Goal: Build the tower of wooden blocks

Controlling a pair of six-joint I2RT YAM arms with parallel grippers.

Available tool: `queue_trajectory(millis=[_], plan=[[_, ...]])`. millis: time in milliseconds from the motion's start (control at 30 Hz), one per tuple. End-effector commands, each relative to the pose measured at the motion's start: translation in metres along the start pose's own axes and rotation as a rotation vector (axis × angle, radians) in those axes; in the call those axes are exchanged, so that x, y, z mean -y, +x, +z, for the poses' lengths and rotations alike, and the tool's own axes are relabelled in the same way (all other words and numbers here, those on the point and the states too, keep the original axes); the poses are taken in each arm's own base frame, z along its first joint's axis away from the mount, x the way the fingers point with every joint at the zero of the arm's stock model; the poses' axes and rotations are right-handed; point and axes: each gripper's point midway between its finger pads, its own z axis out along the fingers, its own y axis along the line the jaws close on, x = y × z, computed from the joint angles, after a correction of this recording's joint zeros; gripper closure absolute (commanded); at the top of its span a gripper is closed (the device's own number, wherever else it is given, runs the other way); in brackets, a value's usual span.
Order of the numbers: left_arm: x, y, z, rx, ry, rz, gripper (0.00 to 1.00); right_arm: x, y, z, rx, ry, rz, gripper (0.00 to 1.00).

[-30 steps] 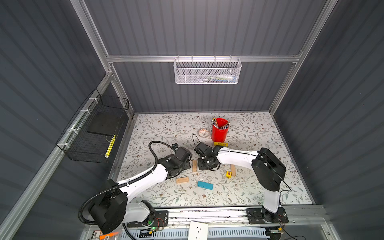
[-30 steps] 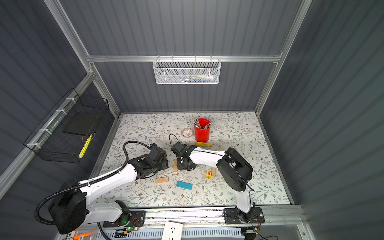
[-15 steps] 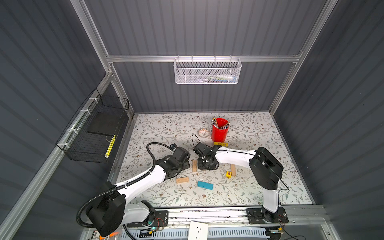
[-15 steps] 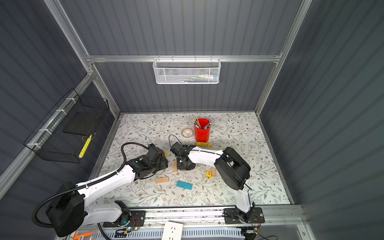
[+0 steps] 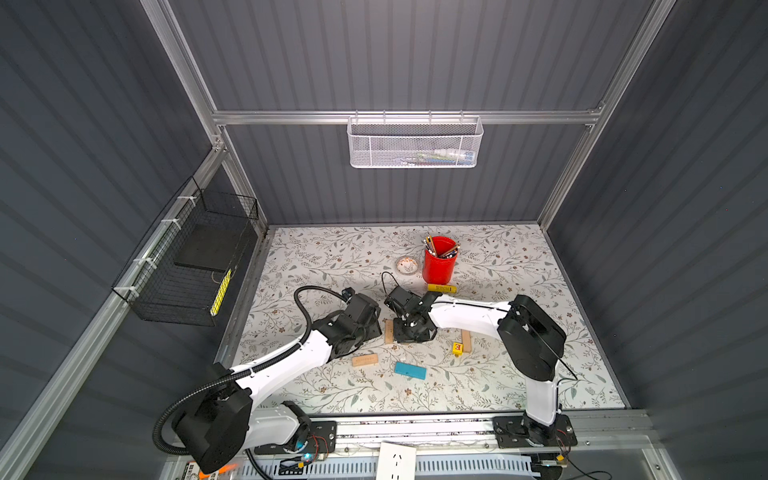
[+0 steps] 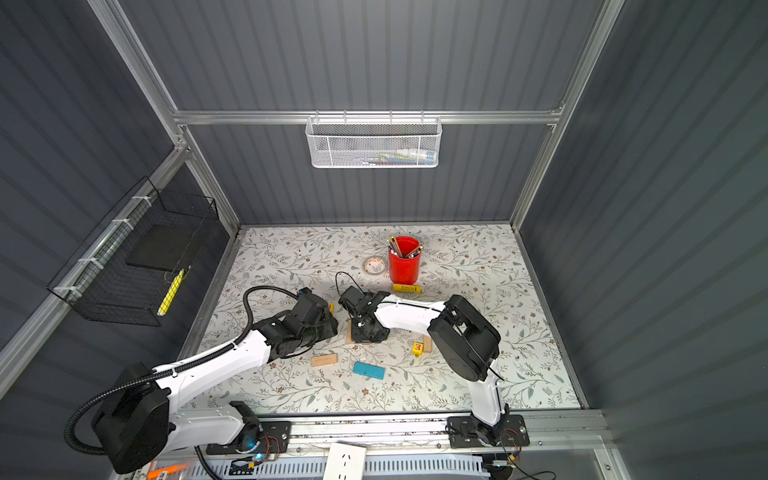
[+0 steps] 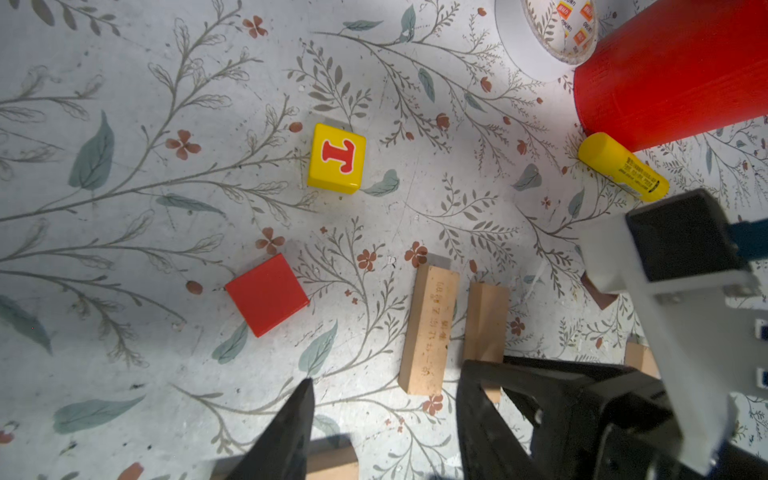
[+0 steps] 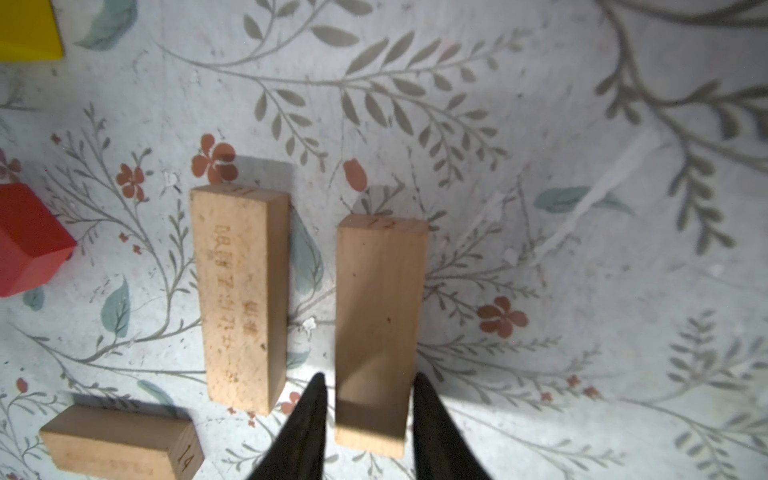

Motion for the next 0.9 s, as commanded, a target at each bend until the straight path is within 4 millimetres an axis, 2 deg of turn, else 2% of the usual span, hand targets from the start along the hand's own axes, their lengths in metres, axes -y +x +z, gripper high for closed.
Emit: queue_trajectory(millis=[0, 133, 267, 433, 700, 867], plan=[[-0.003, 0.004, 0.004, -0.019, -0.002, -0.017, 0.45, -0.001, 0.001, -0.004, 0.001, -0.004, 0.004, 0.57], [0.003, 0.007, 0.006, -0.037, 0.021, -0.018, 0.46, 0.0, -0.004, -0.021, 0.027, -0.051, 0.02, 0.56], [0.011, 0.011, 0.011, -0.063, 0.063, -0.008, 0.49, 0.004, -0.005, -0.028, 0.022, -0.166, 0.051, 0.57], [0.022, 0.018, 0.022, -0.097, 0.113, 0.003, 0.52, -0.003, -0.004, -0.022, -0.005, -0.3, 0.051, 0.59], [0.025, 0.031, 0.042, -0.155, 0.135, -0.007, 0.57, 0.015, -0.007, -0.01, 0.003, -0.272, 0.09, 0.63], [0.028, 0.033, 0.052, -0.169, 0.16, -0.017, 0.61, 0.017, -0.008, -0.002, -0.003, -0.297, 0.101, 0.67]])
